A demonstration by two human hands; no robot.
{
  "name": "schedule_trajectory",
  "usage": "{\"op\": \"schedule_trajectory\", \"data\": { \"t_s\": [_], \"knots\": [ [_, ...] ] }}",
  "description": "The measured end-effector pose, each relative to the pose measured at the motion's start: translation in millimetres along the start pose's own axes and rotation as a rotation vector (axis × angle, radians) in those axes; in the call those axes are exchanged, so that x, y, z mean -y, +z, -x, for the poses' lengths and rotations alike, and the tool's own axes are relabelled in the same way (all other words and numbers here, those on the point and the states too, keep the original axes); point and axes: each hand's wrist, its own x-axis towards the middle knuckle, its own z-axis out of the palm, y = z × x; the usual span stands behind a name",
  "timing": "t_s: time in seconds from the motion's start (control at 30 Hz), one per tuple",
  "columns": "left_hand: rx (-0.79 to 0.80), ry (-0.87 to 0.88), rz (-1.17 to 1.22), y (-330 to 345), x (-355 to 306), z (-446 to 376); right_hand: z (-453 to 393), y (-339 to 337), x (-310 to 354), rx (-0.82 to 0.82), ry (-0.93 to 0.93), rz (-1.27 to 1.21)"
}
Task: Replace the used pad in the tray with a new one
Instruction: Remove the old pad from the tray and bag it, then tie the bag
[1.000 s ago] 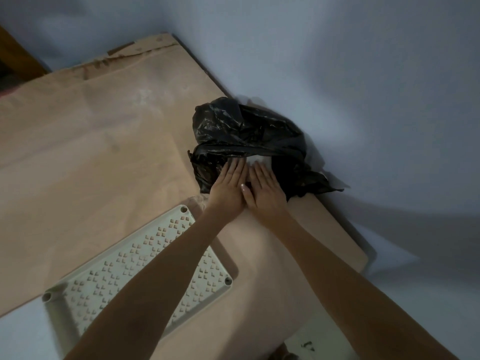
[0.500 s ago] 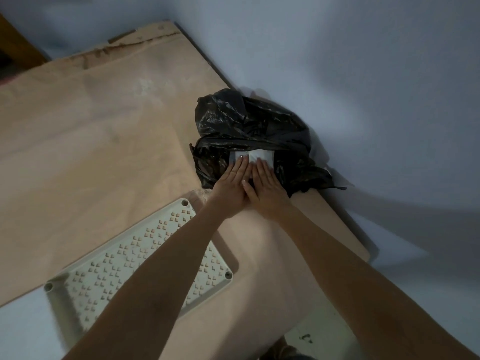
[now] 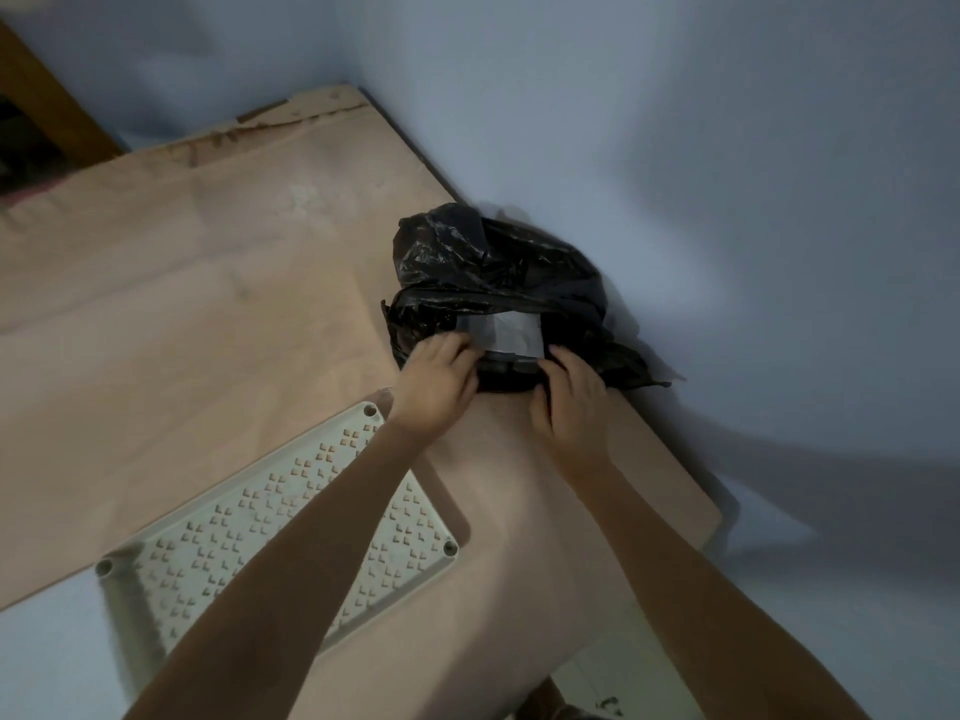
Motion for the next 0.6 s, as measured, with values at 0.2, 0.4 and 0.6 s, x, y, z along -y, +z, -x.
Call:
{"op": "schedule_trajectory", "data": {
  "t_s": [0.2, 0.4, 0.6],
  "knots": [
    [-0.051, -0.666, 0.192, -16.6, 22.9, 6.2, 22.4, -25.0, -27.2, -0.081, 0.336, 0.200],
    [-0.042, -1.200, 0.713, -19.0, 32.8, -17.1, -6.4, -43.3, -27.7, 0.061, 0.726, 0.020],
    [-0.063, -1.230, 1.028, -26.5, 35.0, -18.3, -15.0, -63.2, -33.4, 0.193, 0.699, -0.145]
  ]
}}
